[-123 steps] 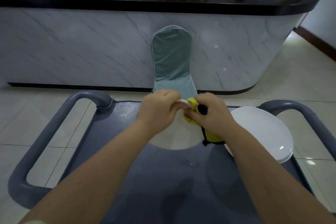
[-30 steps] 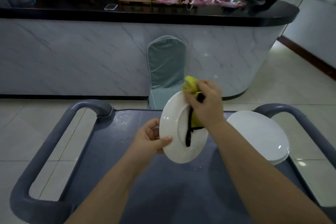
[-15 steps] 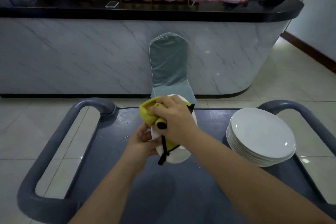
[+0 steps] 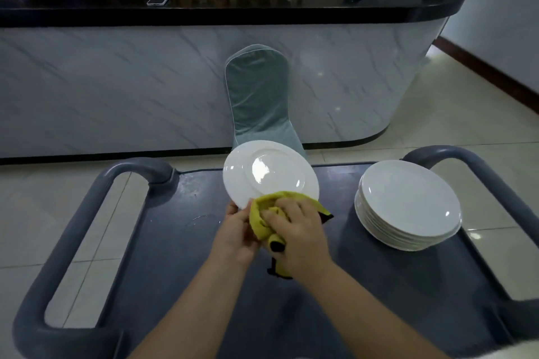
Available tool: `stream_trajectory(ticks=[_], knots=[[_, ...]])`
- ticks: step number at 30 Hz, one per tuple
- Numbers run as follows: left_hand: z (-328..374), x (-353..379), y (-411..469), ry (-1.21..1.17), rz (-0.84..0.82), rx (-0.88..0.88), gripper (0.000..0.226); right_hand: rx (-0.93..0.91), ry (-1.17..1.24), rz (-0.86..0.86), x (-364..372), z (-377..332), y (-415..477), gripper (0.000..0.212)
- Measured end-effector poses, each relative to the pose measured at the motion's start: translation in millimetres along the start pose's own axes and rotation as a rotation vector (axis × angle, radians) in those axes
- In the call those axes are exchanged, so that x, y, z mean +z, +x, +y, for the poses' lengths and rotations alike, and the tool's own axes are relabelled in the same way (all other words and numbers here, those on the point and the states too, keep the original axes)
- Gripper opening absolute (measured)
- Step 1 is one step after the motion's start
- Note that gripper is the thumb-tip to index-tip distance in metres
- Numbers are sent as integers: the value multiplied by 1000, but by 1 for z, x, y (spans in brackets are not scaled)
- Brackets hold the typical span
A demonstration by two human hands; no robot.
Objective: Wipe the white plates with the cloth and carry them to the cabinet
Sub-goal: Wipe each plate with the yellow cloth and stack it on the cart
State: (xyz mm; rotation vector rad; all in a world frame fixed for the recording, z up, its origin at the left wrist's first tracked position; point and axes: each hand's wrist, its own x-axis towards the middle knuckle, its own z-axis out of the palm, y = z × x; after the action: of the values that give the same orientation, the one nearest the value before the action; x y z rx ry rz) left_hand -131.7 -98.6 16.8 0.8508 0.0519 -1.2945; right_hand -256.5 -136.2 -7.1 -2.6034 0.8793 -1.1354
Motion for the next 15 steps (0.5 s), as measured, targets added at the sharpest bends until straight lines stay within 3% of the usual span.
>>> stream_trajectory(ticks=[2,7,10,12,15], knots=[[0,1,3,-5,-11,-7,31,-55,-68,24,-4,6,-5,28],[9,-4,6,-74,-69,8,31,175,-120,145,-37,45,-19,29],[-4,6,4,56,-59,-53,27,-47,-99,36,-17,22,-13,26],[-8,9,6,120,-67,-71,20,-76,-78,11,-13,25,-13,26],[4,1,8,124,-158,-30,26,232,13,126,-37,57,-25,25]])
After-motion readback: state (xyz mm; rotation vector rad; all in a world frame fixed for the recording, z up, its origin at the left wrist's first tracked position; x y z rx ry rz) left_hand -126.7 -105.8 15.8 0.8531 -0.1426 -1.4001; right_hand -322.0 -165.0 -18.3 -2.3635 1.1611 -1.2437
